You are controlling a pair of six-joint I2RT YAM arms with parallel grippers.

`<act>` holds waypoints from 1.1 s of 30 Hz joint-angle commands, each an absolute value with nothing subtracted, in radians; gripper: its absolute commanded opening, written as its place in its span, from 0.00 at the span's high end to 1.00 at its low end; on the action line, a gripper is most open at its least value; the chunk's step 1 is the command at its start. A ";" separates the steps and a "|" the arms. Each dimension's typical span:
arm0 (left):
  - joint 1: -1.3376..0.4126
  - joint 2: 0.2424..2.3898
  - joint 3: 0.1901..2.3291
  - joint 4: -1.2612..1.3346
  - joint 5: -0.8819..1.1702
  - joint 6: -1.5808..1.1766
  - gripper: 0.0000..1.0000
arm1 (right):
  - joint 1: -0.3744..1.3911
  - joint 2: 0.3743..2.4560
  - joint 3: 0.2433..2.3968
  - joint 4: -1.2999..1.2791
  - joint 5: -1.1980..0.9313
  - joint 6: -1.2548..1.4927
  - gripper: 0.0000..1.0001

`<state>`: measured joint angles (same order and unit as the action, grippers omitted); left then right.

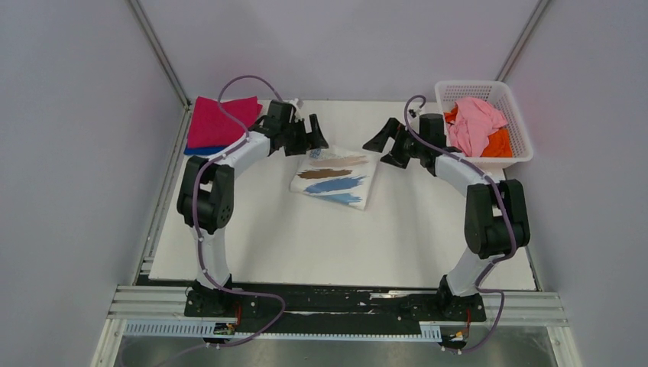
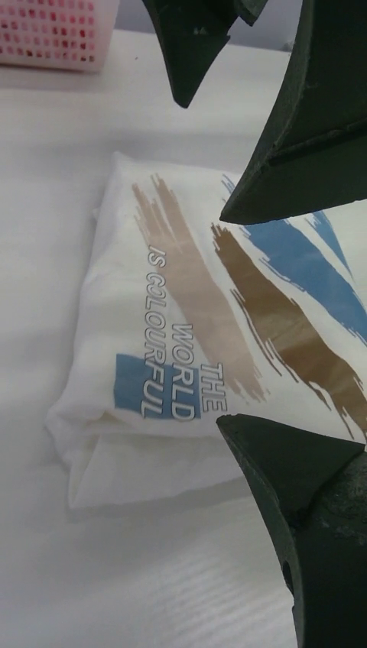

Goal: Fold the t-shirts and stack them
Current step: Put the neatly folded tshirt into the corner of the board with the left arm

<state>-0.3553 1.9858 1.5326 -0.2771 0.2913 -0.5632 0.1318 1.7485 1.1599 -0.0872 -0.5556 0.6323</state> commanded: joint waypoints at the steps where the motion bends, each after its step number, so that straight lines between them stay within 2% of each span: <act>1: -0.381 1.950 1.487 -0.151 0.437 -0.612 0.00 | 0.189 1.704 1.090 0.117 -0.699 0.723 0.00; 4: -0.389 1.995 1.485 -0.154 0.412 -0.626 0.00 | 0.220 1.770 1.113 0.150 -0.710 0.745 0.00; 8: -0.389 2.061 1.507 -0.250 0.268 -0.611 0.00 | 0.222 1.900 1.174 0.121 -0.713 0.750 0.00; 10: -0.390 2.078 1.512 -0.281 0.273 -0.606 0.00 | 0.222 1.958 1.204 0.090 -0.704 0.734 0.00; 17: -0.408 2.038 1.340 -0.221 0.279 -0.635 0.00 | 0.221 2.034 1.202 0.006 -0.640 0.672 0.00; 22: -0.456 1.933 1.198 -0.188 0.242 -0.670 0.00 | 0.222 1.982 1.136 0.004 -0.642 0.636 0.00; 26: -0.525 1.805 1.075 -0.192 0.172 -0.696 0.00 | 0.226 1.860 1.044 0.004 -0.626 0.613 0.00; 33: -0.555 1.624 1.074 -0.245 0.057 -0.695 0.00 | 0.227 1.634 0.979 -0.065 -0.535 0.593 0.00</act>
<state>-0.5686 1.7340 1.0607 -0.1944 0.1650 -0.6830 0.2260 1.7805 0.9897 -0.0391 -0.6205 0.6350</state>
